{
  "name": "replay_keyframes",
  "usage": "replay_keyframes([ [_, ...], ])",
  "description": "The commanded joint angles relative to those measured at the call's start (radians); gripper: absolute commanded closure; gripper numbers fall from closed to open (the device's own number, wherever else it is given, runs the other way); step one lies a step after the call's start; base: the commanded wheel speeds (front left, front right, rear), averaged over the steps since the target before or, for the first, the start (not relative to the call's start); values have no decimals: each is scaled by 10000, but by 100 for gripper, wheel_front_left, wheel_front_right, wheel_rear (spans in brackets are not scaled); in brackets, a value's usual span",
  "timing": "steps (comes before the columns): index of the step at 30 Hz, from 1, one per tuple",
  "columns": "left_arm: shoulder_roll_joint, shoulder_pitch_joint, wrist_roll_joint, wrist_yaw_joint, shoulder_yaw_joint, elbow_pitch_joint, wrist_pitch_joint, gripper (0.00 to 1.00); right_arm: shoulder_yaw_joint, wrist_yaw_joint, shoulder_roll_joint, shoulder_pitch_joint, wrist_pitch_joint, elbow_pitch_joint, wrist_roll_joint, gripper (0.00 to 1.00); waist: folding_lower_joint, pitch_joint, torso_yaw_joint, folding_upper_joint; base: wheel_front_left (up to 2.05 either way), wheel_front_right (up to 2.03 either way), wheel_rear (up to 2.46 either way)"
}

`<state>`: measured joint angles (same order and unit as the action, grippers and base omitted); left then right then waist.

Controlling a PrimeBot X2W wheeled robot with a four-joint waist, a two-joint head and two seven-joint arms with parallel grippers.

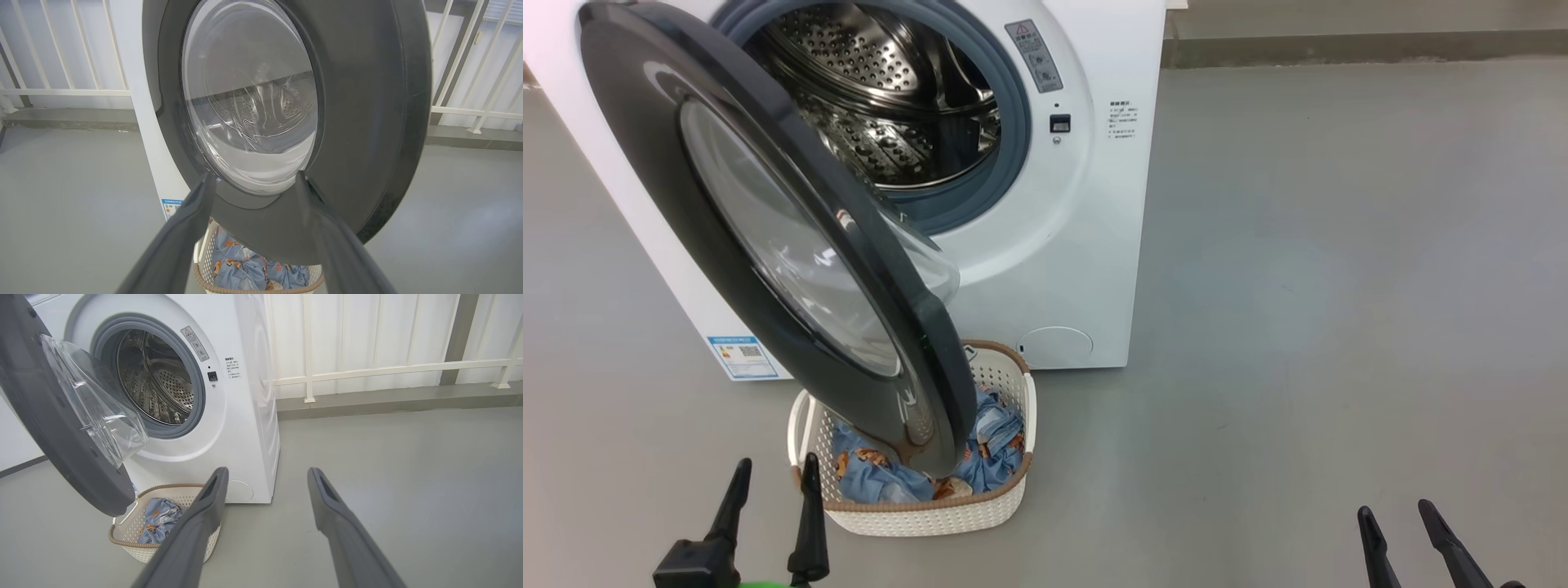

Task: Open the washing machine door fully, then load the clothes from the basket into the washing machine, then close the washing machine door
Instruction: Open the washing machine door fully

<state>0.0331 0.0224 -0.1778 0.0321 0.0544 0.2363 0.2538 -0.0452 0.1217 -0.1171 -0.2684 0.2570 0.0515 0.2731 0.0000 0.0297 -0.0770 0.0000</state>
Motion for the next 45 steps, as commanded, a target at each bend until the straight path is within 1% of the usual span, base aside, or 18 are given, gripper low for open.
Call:
replay_keyframes([
  [1,171,182,-61,63,-339,-108,80,0,222,90,-119,153,47,209,-175,0,0,39,-19,0,0,0,0],
  [7,171,168,-79,86,-351,-72,80,0,245,90,-109,169,47,200,-190,0,0,88,-42,0,0,0,0],
  [8,171,162,-85,86,-355,-73,80,5,247,90,-109,167,47,200,-191,0,0,94,-42,0,0,0,0],
  [9,171,156,-89,86,-358,-74,80,31,250,90,-111,166,47,203,-192,0,0,92,-39,0,0,0,0],
  [11,171,145,-92,87,-353,-72,80,71,256,90,-120,170,47,197,-191,0,0,84,-24,0,0,0,0],
  [12,171,138,-91,97,-332,-56,80,100,255,90,-122,177,47,197,-191,0,0,81,-15,0,0,0,0],
  [25,171,262,46,52,-345,-43,80,100,248,90,-124,207,47,186,-203,0,0,46,117,0,0,0,0],
  [30,171,617,265,-102,-575,-374,80,100,200,90,-113,199,47,214,-222,0,0,23,126,0,0,0,0],
  [36,171,1433,623,-226,-905,-1336,80,100,184,90,-120,221,47,223,-249,0,0,-18,135,0,0,0,0],
  [41,172,2287,982,-432,-1128,-2610,80,100,168,90,-107,253,47,210,-261,0,0,-17,184,0,0,0,0],
  [43,172,2435,1048,-489,-1136,-2886,80,100,175,90,-107,260,47,206,-259,0,0,-15,203,0,0,0,0],
  [45,172,2724,1161,-567,-1071,-3466,80,100,182,90,-105,276,47,194,-254,0,0,-17,243,0,0,0,0],
])
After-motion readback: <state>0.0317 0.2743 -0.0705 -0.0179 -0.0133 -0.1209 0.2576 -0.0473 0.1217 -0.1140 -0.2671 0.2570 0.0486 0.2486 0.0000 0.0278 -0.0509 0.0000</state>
